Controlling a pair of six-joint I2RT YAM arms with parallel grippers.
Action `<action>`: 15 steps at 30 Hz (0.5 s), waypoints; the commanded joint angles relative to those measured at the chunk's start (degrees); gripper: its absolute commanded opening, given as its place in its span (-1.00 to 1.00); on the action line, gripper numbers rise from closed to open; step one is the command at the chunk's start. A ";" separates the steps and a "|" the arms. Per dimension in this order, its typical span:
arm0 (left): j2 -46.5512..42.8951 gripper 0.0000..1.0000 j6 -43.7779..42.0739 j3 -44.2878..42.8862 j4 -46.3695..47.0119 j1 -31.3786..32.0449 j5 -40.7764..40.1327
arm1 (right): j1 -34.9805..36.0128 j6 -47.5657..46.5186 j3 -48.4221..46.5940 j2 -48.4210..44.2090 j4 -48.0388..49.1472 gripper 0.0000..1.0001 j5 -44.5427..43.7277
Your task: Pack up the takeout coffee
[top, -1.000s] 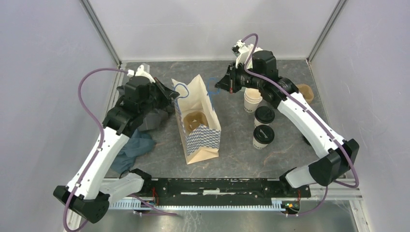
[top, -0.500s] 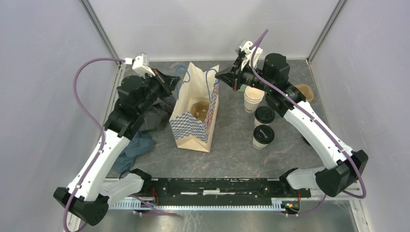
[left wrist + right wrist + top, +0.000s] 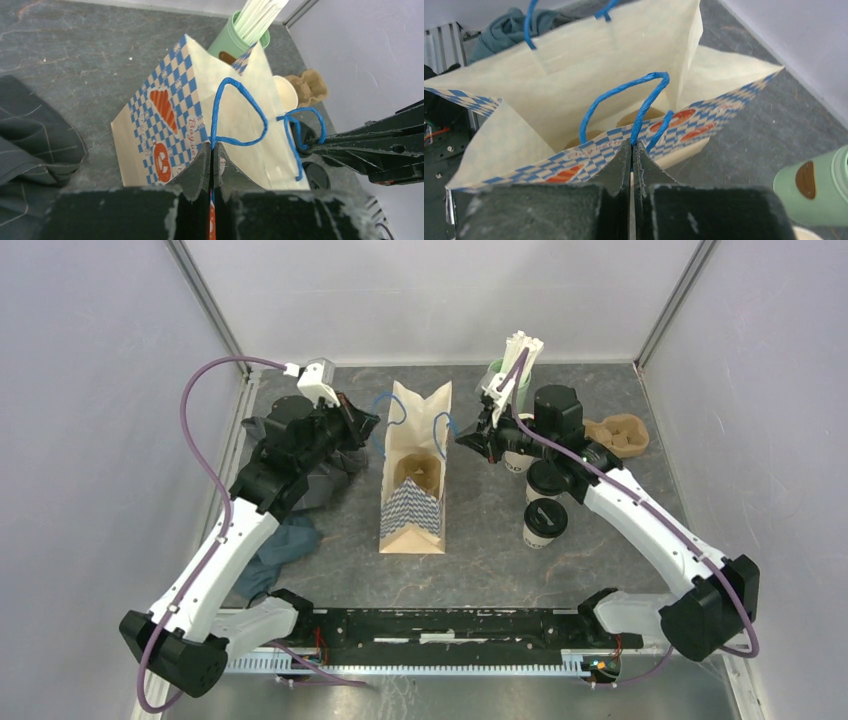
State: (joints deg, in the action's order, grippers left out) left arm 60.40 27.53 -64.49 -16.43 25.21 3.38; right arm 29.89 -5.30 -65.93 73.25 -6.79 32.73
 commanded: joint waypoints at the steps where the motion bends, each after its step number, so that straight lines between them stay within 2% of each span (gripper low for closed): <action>1: -0.85 -0.96 -4.99 -2.72 -5.83 0.03 -0.45 | -0.14 -2.27 1.57 -4.23 -3.38 -1.00 -3.62; 5: -2.18 -0.96 -6.38 -2.67 -10.21 0.10 -1.84 | -0.35 -2.11 5.13 -6.71 -2.27 -1.00 -7.10; 9: -4.27 -0.96 -5.49 -0.65 -11.08 0.01 -4.01 | -0.38 -2.58 5.17 -7.60 -4.02 -1.00 -5.56; 15: 5.56 -0.96 -5.07 -11.20 -13.53 0.03 -6.80 | -0.37 -3.99 -2.17 -6.32 -7.27 -0.88 -6.05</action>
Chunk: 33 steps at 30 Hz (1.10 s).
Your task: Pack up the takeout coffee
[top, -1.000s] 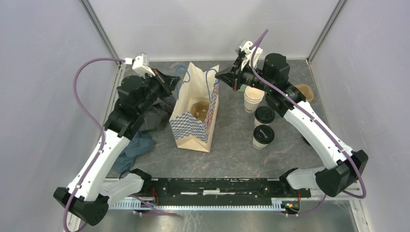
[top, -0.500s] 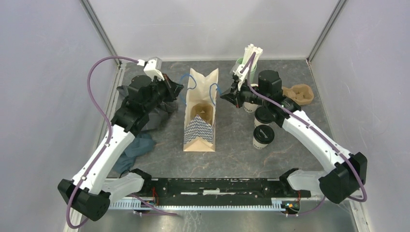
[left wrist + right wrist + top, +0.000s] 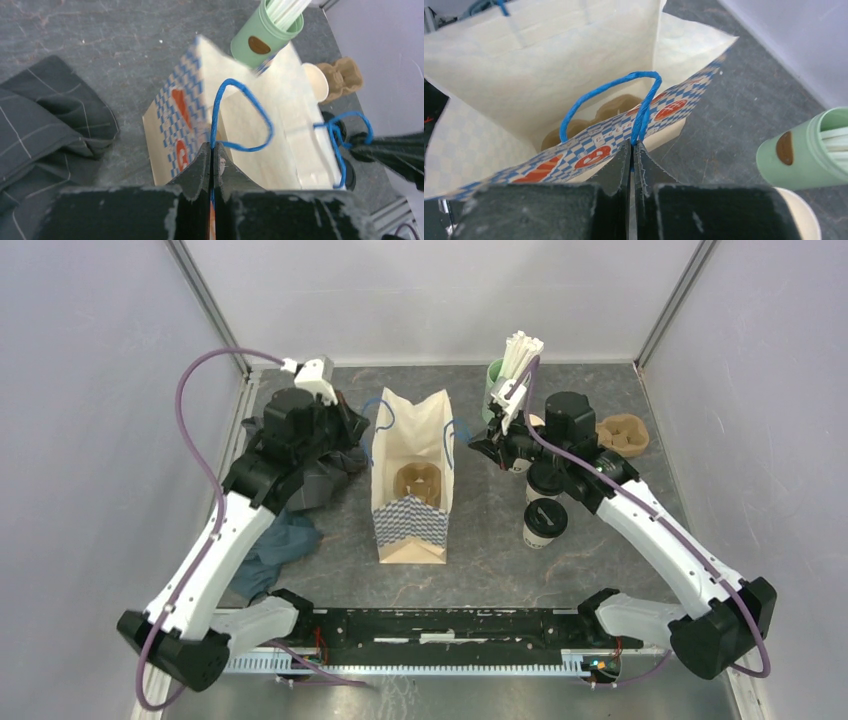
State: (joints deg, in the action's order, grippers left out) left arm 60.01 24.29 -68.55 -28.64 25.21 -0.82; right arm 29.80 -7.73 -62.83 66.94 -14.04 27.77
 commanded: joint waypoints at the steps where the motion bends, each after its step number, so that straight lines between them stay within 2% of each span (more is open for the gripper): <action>1: 7.42 -0.96 -0.96 -8.91 -2.29 0.01 -3.39 | -0.32 -1.43 -6.08 0.20 -0.09 -0.88 -1.20; 3: 9.02 -0.96 -0.04 -11.50 -2.96 0.03 -3.20 | -0.31 0.07 -8.43 0.70 -0.07 -0.90 -2.60; 5: 9.38 -0.96 0.72 -12.70 -3.47 0.08 -2.95 | -0.30 3.66 -11.33 1.33 -1.48 -0.89 -8.03; 6: 9.12 -0.96 0.79 -12.70 -3.69 0.04 -2.68 | -0.28 4.95 -12.57 1.51 -2.04 -0.69 -10.16; 7: 8.75 -0.96 1.05 -12.56 -4.05 0.07 -2.62 | -0.27 5.37 -13.86 1.45 -2.44 -0.35 -10.81; 8: 8.09 -0.96 1.29 -12.02 -4.23 0.04 -2.36 | -0.27 5.80 -14.74 1.36 -3.18 -0.15 -11.57; 11: 5.97 -0.96 2.34 -9.81 -4.04 0.06 -1.11 | -0.33 7.55 -17.33 0.23 -6.80 0.20 -15.35; 14: 4.09 -0.96 2.31 -7.16 -2.60 0.02 0.46 | -0.30 7.64 -15.73 -3.55 -8.86 0.58 -19.89; 18: 1.49 -0.96 3.99 -3.60 -0.48 0.04 -3.50 | -0.30 11.88 -8.83 -11.52 -12.72 0.89 -35.29; 21: 1.33 -0.96 6.01 -4.15 -1.36 0.03 -6.07 | -0.35 18.39 -7.27 -13.83 -23.42 0.95 -47.52; 24: 1.62 -0.96 7.16 -5.72 -3.83 0.01 -6.04 | -0.48 24.67 -10.61 -13.61 -33.90 0.96 -53.59; 27: 1.42 -0.96 10.14 -6.82 -6.81 0.01 -7.03 | -0.51 26.29 -9.92 -14.28 -36.72 0.96 -51.41; 33: -0.31 -0.96 15.15 -4.23 -5.64 0.02 -5.10 | -0.59 27.06 -7.85 -7.04 -49.99 0.96 -45.78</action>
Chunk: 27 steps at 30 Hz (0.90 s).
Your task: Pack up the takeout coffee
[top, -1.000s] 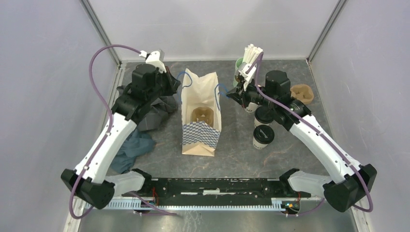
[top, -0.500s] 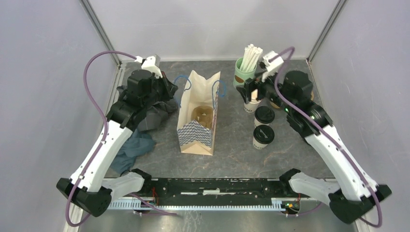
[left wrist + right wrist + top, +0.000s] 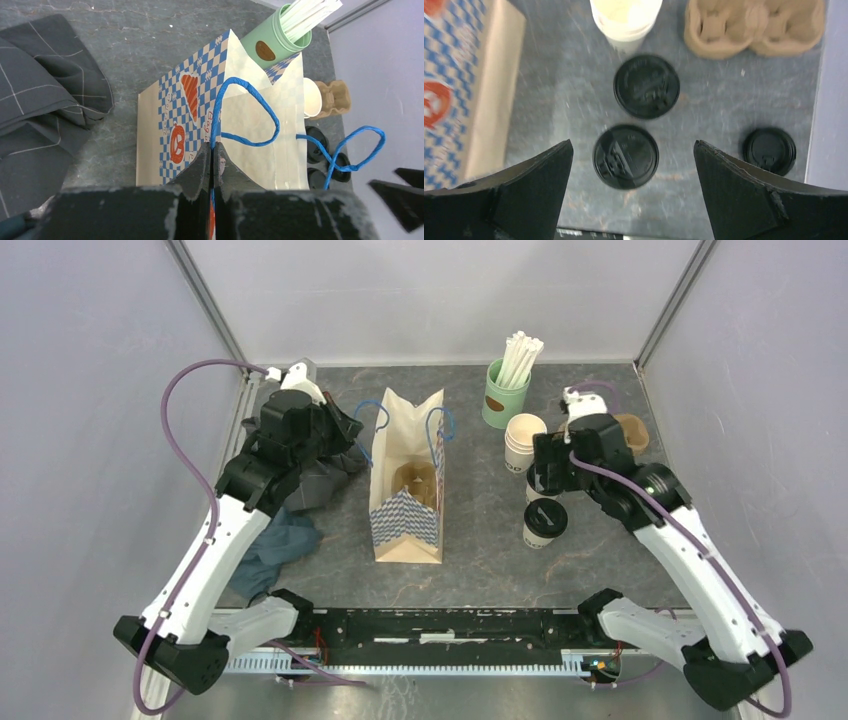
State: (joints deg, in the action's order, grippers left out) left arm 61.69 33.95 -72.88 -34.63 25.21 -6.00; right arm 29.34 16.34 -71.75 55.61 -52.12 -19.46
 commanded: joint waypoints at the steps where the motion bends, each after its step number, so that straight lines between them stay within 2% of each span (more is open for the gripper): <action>1: -1.95 -0.96 5.40 0.06 0.35 0.01 0.41 | -0.09 2.49 1.69 5.43 -13.11 0.96 2.79; 8: -1.40 -0.96 4.26 -1.36 -1.75 0.03 2.21 | -1.23 0.44 2.83 12.56 -13.42 0.96 8.99; 15: -0.61 -0.96 4.95 -1.66 -1.83 0.04 5.67 | -3.59 -0.29 8.95 12.51 -10.03 0.96 13.38; 21: -0.03 -0.96 5.07 -1.77 -1.85 0.02 5.38 | -3.70 1.49 10.64 12.54 -8.23 0.96 10.04; 27: 0.61 -0.96 5.07 -2.07 -1.78 0.06 5.56 | -3.70 3.69 12.22 12.94 -5.41 0.96 11.99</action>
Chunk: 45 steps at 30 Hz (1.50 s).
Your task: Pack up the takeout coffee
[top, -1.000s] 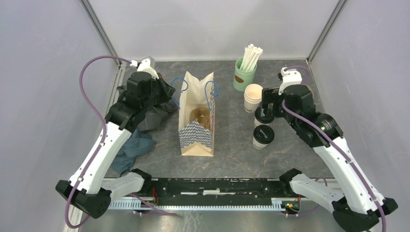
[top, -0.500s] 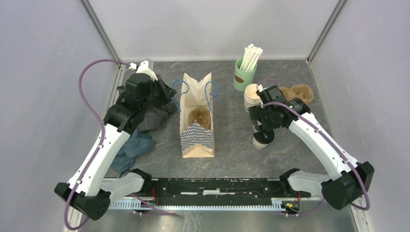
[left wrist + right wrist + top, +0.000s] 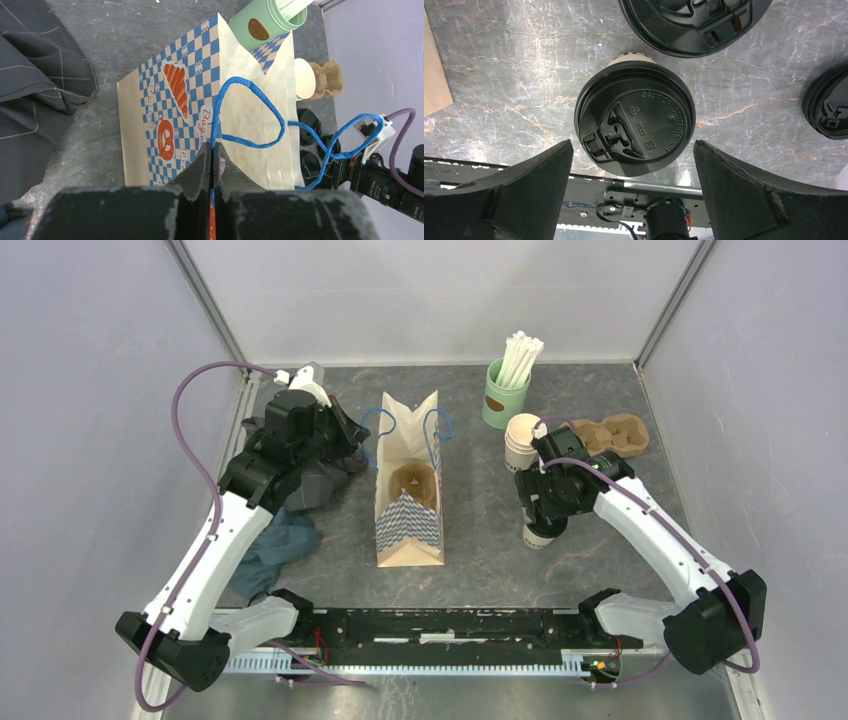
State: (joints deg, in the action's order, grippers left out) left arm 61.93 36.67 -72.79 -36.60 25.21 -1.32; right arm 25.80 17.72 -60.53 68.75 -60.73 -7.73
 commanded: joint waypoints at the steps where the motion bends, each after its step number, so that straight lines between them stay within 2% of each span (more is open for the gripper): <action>1: 0.46 -0.96 2.28 -2.31 0.21 0.06 0.82 | -0.19 2.32 1.19 -0.16 3.35 0.96 -0.29; 7: 1.14 -0.96 1.66 -2.62 0.11 0.04 0.65 | -0.16 1.77 -0.61 1.41 3.43 0.91 -3.00; 10: 1.50 -0.96 1.72 -2.70 -0.01 0.06 0.79 | -0.19 1.80 -0.27 1.53 3.73 0.81 -2.82; 14: 1.99 -0.96 1.54 -3.22 0.12 0.07 0.97 | -0.10 2.16 -0.03 1.30 3.76 0.58 -2.73; 25: 2.92 -0.96 1.22 -3.60 0.38 0.01 1.06 | -0.13 1.49 1.11 1.69 4.33 0.80 -3.89; 35: 2.93 -0.96 1.04 -3.58 0.34 0.06 1.06 | -0.18 1.46 2.56 1.72 5.48 0.81 -3.36; 39: 3.02 -0.96 0.89 -3.90 0.24 0.08 1.06 | -0.18 1.45 2.85 1.91 5.67 0.70 -3.00; 42: 3.27 -0.78 0.80 -4.74 -0.75 0.01 1.06 | -0.15 1.53 2.75 1.78 5.43 0.68 -2.85; 45: 3.71 -0.41 0.78 -6.28 -3.20 0.03 1.06 | -0.14 1.39 2.38 1.48 5.13 0.66 -2.74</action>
State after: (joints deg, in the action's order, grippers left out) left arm 65.23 36.62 -75.22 -37.76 25.21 -0.95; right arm 25.80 18.81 -58.85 70.43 -55.75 -9.30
